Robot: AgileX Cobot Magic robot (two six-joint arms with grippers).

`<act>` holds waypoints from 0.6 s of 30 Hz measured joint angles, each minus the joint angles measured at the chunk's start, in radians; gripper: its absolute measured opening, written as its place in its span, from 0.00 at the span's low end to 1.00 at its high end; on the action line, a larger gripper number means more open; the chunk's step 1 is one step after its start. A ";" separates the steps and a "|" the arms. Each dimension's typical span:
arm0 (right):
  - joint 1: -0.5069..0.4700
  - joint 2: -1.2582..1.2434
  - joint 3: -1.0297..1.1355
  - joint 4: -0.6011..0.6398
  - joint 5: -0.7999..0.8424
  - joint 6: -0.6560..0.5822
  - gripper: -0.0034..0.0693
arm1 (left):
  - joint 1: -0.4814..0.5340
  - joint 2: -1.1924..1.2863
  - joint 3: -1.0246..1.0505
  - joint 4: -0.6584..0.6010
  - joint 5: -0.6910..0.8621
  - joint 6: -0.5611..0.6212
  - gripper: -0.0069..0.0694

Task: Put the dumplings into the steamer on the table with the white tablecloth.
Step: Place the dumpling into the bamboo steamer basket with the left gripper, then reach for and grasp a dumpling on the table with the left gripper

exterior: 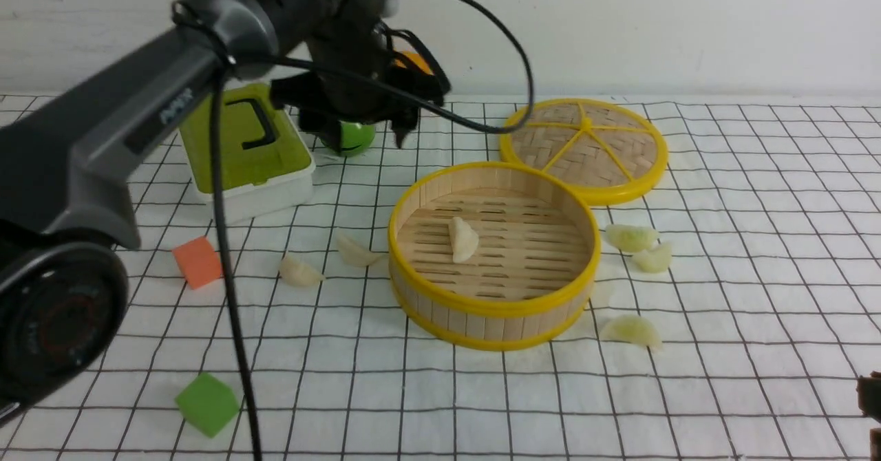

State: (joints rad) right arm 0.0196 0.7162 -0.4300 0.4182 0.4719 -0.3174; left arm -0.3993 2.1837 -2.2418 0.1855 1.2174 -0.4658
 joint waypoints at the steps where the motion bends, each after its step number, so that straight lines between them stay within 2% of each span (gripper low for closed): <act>1: 0.000 0.000 0.000 0.000 0.000 0.000 0.12 | 0.034 -0.006 0.028 -0.020 0.007 0.011 0.71; 4: 0.000 0.000 0.000 0.000 0.000 0.000 0.12 | 0.093 -0.006 0.102 -0.080 0.012 0.017 0.67; 5: 0.000 0.000 0.000 0.000 0.000 0.000 0.12 | 0.139 -0.005 0.178 -0.139 0.013 0.019 0.65; 9: 0.000 0.000 0.000 0.003 0.000 0.000 0.13 | 0.174 -0.004 0.292 -0.204 0.000 0.019 0.61; 10: 0.000 0.000 0.000 0.005 0.000 0.000 0.13 | 0.175 -0.004 0.333 -0.228 -0.044 0.001 0.61; 15: 0.000 0.000 0.000 0.006 0.000 -0.001 0.14 | 0.169 -0.003 0.403 -0.236 -0.162 -0.099 0.61; 18: 0.000 0.000 0.000 0.006 0.000 -0.001 0.14 | 0.169 0.011 0.408 -0.212 -0.182 -0.149 0.61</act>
State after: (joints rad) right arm 0.0196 0.7162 -0.4300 0.4243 0.4719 -0.3187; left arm -0.2299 2.1943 -1.8338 -0.0261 1.0352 -0.6150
